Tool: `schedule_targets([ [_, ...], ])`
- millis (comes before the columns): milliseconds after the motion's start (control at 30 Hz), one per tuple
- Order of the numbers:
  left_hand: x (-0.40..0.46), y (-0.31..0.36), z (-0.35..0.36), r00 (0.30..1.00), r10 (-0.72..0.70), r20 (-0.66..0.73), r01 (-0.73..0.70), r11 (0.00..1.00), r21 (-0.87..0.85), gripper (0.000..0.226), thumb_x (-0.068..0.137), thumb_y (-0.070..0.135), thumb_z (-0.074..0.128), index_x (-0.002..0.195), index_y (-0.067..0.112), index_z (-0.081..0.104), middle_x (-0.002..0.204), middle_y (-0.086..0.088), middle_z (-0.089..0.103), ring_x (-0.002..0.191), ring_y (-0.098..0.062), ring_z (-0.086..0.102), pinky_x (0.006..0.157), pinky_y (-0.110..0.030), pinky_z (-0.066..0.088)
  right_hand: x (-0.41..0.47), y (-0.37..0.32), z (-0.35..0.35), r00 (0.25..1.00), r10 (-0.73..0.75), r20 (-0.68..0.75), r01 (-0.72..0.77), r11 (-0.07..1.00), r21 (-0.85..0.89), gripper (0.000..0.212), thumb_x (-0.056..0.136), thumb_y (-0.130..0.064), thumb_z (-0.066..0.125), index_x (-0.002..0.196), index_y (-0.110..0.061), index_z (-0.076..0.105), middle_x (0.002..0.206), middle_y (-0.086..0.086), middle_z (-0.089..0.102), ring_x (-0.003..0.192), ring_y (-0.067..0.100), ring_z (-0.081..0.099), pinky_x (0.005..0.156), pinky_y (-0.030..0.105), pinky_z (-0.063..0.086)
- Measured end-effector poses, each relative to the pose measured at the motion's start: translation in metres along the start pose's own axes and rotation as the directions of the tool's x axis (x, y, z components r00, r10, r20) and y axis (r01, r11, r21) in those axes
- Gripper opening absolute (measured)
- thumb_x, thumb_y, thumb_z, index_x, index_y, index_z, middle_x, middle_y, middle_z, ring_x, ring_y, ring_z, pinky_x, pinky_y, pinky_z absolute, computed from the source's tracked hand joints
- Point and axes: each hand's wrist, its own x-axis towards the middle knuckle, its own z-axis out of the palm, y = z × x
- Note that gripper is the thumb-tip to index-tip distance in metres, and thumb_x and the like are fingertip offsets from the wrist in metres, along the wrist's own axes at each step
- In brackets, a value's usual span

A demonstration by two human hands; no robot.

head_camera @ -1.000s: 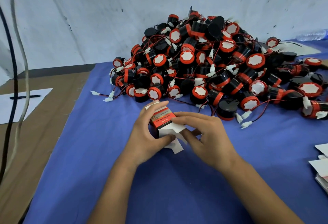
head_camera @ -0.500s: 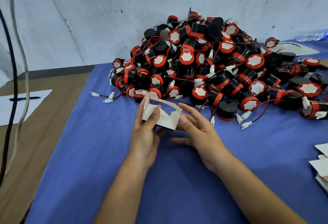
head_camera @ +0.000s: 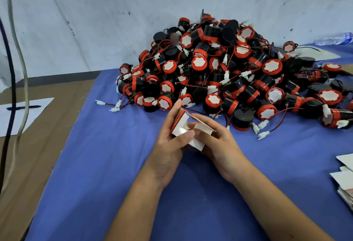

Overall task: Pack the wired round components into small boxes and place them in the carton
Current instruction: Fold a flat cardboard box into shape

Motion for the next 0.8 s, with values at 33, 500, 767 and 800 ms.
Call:
schedule_targets([
  [33, 0.001, 0.002, -0.002, 0.999, -0.028, 0.034, 0.031, 0.996, -0.082, 0.093, 0.068, 0.041, 0.094, 0.151, 0.036, 0.05, 0.144, -0.006, 0.062, 0.126, -0.022, 0.063, 0.098, -0.033, 0.055, 0.0, -0.002, -0.001, 1.0, -0.004, 0.009, 0.004, 1.0, 0.002, 0.035, 0.09, -0.021, 0.073, 0.124, -0.031, 0.072, 0.125, 0.003, 0.073, 0.116, 0.025, 0.07, 0.09, 0.035, 0.06],
  [500, 0.003, -0.012, -0.003, 0.823, 0.4, -0.404, -0.215, 0.876, 0.431, 0.03, 0.093, 0.054, 0.069, 0.118, 0.037, 0.065, 0.12, 0.006, 0.071, 0.11, -0.015, 0.071, 0.082, -0.038, 0.063, -0.016, 0.006, 0.024, 0.979, -0.164, 0.124, 0.204, 0.844, -0.496, 0.061, 0.104, -0.043, 0.05, 0.155, -0.043, 0.017, 0.151, -0.034, 0.028, 0.145, -0.007, 0.028, 0.115, 0.024, 0.037],
  [767, 0.004, 0.007, -0.022, 0.896, 0.364, -0.254, -0.187, 0.828, 0.528, 0.04, 0.088, 0.051, 0.069, 0.118, 0.025, 0.069, 0.114, 0.012, 0.074, 0.106, -0.007, 0.071, 0.084, -0.03, 0.059, -0.016, -0.007, 0.016, 0.963, -0.18, 0.202, 0.262, 0.801, -0.538, 0.068, 0.087, -0.066, 0.063, 0.148, -0.043, 0.043, 0.135, -0.024, 0.055, 0.132, 0.011, 0.053, 0.107, 0.037, 0.048],
  [800, 0.003, 0.006, -0.022, 0.917, 0.334, -0.216, -0.173, 0.824, 0.539, 0.043, 0.087, 0.054, 0.068, 0.121, 0.028, 0.068, 0.116, 0.015, 0.073, 0.109, -0.006, 0.07, 0.087, -0.031, 0.06, -0.015, -0.006, 0.015, 0.974, -0.168, 0.15, 0.225, 0.787, -0.575, 0.074, 0.08, -0.066, 0.069, 0.146, -0.045, 0.042, 0.125, -0.025, 0.057, 0.123, 0.009, 0.058, 0.102, 0.033, 0.052],
])
